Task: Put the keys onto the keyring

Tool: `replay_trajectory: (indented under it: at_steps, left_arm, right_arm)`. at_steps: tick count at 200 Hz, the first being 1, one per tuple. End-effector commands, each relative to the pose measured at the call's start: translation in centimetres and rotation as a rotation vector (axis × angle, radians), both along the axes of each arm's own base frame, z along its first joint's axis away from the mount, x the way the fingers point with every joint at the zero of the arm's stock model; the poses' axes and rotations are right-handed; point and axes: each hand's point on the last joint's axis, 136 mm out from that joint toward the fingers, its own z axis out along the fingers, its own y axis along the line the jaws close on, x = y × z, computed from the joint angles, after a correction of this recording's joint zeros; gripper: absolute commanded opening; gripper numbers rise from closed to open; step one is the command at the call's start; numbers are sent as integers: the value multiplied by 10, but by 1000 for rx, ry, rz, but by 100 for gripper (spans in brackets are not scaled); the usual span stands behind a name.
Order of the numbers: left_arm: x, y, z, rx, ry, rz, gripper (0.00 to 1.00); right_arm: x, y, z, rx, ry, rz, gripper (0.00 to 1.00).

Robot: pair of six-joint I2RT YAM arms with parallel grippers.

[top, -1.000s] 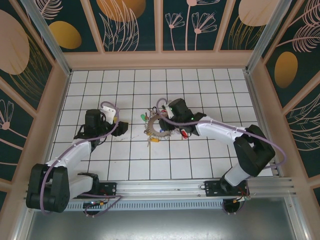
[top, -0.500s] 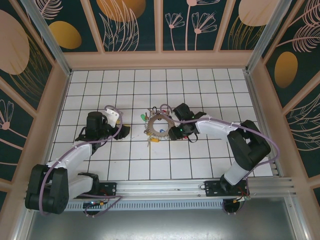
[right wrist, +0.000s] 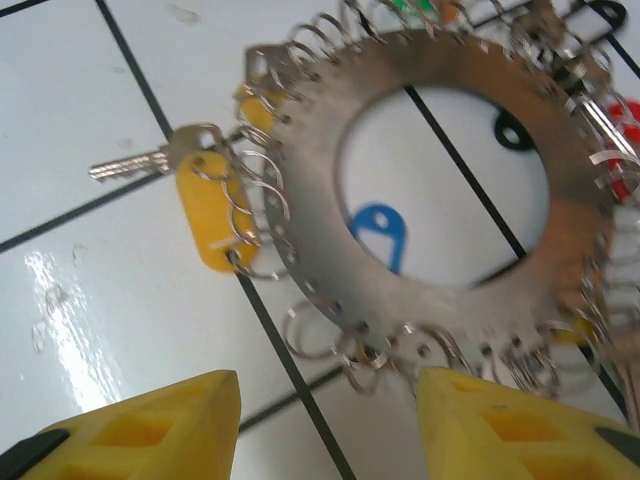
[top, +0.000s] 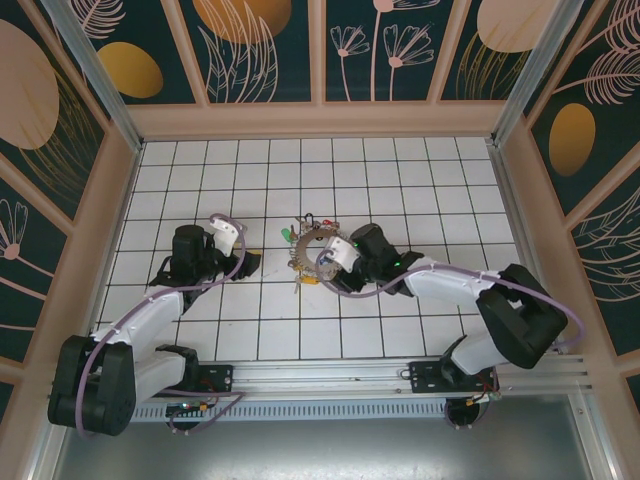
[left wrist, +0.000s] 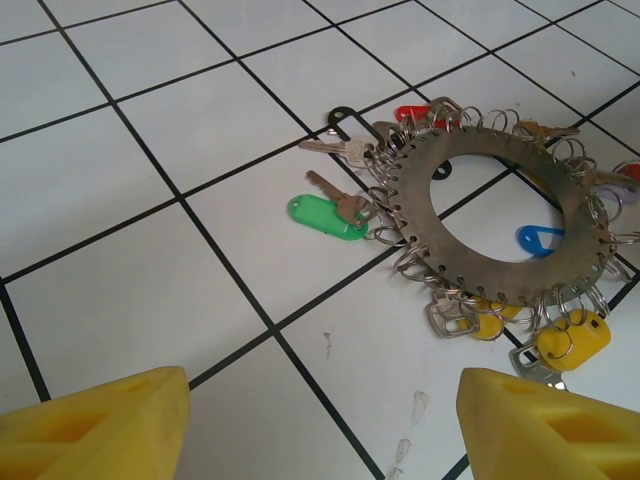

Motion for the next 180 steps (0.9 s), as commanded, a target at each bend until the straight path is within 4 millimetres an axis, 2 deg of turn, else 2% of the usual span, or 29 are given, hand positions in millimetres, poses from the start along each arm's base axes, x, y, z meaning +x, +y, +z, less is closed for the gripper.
replay_trajectory:
  at_steps: [1,19,47,79,113,147,169,180]
  left_arm:
    - [3,1,5,10,-40,7,72]
    - [2,1,5,11,-41,6,72]
    - [0,3,5,20,-49,12,72]
    - [3,3,6,16,-51,15,72]
    - [2,4,6,23,-55,16,72]
    - [0,2,8,18,-61,5,72]
    - [-1,1,8,10,-59,-5,72]
    - [-1,0,8,11,-60,-7,72]
  right_arm:
    - [4,25,-2,-14,-61,28,49]
    - [-5,30,-13,-29,-19,21,45]
    - [-1,16,-26,-66,-17,-83,46]
    - [27,-6,-29,-144,-96,-252,46]
    - [41,-21,-36,-211,-106,-342,45]
    - [62,-45,-27,-192,-103,-507,43]
    - [60,-35,-9,-30,-58,-457,45]
    - [63,-37,-1,15,-44,-470,45]
